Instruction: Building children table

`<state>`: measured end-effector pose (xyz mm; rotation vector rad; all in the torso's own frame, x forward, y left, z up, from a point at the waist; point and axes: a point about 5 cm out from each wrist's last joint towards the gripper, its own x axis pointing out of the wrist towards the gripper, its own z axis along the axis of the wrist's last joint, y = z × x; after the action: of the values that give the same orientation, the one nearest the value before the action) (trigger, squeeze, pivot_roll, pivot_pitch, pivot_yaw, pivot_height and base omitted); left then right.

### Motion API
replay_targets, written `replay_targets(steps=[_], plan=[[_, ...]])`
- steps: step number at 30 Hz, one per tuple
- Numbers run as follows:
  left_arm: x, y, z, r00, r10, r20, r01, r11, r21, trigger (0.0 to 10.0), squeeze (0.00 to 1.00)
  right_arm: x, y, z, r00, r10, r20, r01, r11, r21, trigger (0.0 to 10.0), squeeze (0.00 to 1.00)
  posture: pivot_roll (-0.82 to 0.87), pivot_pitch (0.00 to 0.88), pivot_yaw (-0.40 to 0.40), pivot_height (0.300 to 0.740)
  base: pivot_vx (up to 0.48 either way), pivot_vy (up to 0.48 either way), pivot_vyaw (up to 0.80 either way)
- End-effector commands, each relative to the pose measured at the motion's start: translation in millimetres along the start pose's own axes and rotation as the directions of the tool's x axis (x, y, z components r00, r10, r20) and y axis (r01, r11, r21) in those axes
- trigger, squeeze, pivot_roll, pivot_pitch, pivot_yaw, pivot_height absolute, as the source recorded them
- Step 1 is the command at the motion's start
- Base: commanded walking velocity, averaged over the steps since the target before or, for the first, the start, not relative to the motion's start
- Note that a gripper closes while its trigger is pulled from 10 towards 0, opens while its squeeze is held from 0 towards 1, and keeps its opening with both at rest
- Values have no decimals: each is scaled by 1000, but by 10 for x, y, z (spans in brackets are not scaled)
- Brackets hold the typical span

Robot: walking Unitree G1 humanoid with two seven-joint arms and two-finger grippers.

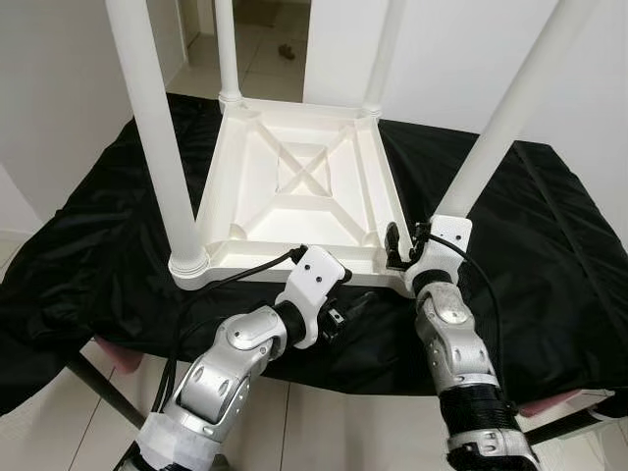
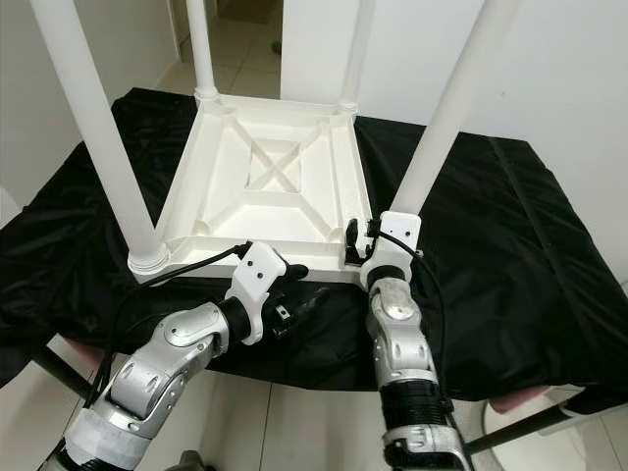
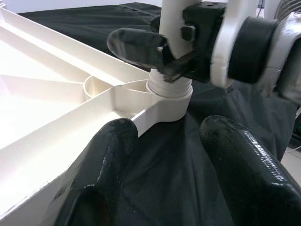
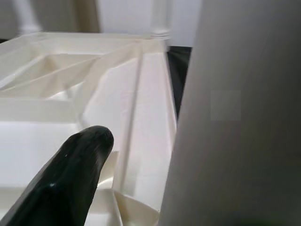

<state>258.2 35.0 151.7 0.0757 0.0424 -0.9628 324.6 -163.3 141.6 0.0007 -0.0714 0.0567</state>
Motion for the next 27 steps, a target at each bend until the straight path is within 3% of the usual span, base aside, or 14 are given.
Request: replay_targets(steps=[1, 2, 4, 6, 8, 17, 18, 19, 27], plan=[[6, -12, 11, 1000, -3, -1, 3, 1000, -5, 10000, 0, -23, -24, -34, 990, 139, -34, -138, 990, 19, 10000, 0, 41, 0, -69, 740, 0, 0, 0], [6, -12, 11, 1000, -3, -1, 3, 1000, -5, 10000, 0, -23, -24, -34, 990, 139, -34, -138, 990, 19, 10000, 0, 41, 0, -69, 740, 0, 0, 0], [8, -9, 12, 1000, -5, -1, 5, 1000, -4, 10000, 0, -38, -96, -38, 961, 271, -48, -273, 961, -33, 10000, 0, 35, 0, -64, 740, 0, 0, 0], [12, -8, 14, 1000, -8, -1, 8, 1000, -3, 10000, 0, -39, -179, -67, 939, 336, -79, -342, 936, -81, 10000, 0, 34, 0, -63, 740, 0, 0, 0], [12, -8, 14, 1000, -8, -1, 8, 1000, -3, 10000, 0, -39, -179, -67, 939, 336, -79, -342, 936, -81, 10000, 0, 34, 0, -63, 740, 0, 0, 0], [13, 14, 27, 1000, -11, 1, 11, 1000, 4, 10000, 0, -18, -358, -155, 868, 467, -168, -492, 854, -166, 10000, 0, 38, 0, -52, 740, 0, 0, 0], [13, 15, 27, 1000, -11, 0, 11, 1000, 4, 10000, 0, -16, -366, -157, 865, 472, -172, -498, 851, -169, 1373, 0, 38, 0, -52, 740, 0, 0, 0], [13, 17, 29, 1000, -12, 0, 12, 1000, 5, 10000, 0, 3, -384, -142, 864, 474, -169, -500, 850, -167, 0, 0, 40, 0, -50, 740, 0, 0, 0], [36, 2, 4, 999, -32, -11, 32, 999, 17, 10000, 0, 43, -390, -127, 843, 513, -162, -536, 827, -172, 0, 0, 44, 0, -51, 740, 0, 0, 0]])
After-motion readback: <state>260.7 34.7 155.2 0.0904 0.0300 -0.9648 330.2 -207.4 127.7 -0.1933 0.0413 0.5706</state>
